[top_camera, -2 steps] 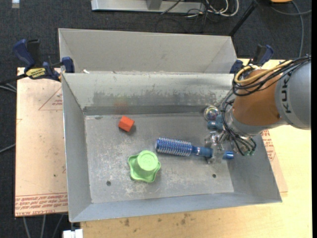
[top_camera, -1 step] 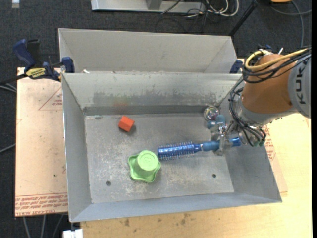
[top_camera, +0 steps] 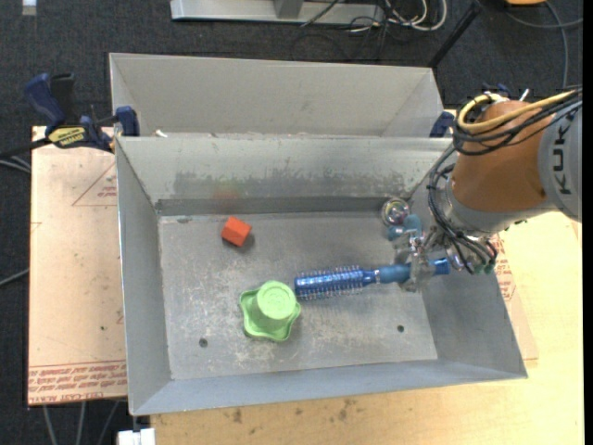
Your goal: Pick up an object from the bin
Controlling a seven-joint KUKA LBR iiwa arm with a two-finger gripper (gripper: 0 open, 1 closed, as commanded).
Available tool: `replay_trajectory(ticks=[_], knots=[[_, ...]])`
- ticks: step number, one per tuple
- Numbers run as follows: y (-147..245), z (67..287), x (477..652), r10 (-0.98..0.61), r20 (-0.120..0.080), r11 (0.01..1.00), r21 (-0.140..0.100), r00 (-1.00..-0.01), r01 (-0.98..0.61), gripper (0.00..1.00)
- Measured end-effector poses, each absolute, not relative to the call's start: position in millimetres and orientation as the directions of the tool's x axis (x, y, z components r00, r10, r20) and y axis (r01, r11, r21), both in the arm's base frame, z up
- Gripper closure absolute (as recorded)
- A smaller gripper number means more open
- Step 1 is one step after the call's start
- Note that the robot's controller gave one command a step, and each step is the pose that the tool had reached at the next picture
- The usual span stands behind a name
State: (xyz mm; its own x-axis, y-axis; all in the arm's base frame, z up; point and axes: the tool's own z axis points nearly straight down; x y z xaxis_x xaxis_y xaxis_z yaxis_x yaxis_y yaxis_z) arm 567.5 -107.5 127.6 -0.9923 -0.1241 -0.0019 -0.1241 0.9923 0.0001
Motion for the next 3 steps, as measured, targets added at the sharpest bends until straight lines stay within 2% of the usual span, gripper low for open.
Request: replay_trajectory(ticks=[1,2,3], knots=[[-107,129,567.8,-0.124,-0.002,0.992,0.000,-0.992,-0.124,1.00],[-107,168,569.3,-0.125,-0.006,0.992,-0.002,-0.992,-0.125,1.00],[-106,190,570.7,-0.125,-0.004,0.992,-0.001,-0.992,-0.125,1.00]])
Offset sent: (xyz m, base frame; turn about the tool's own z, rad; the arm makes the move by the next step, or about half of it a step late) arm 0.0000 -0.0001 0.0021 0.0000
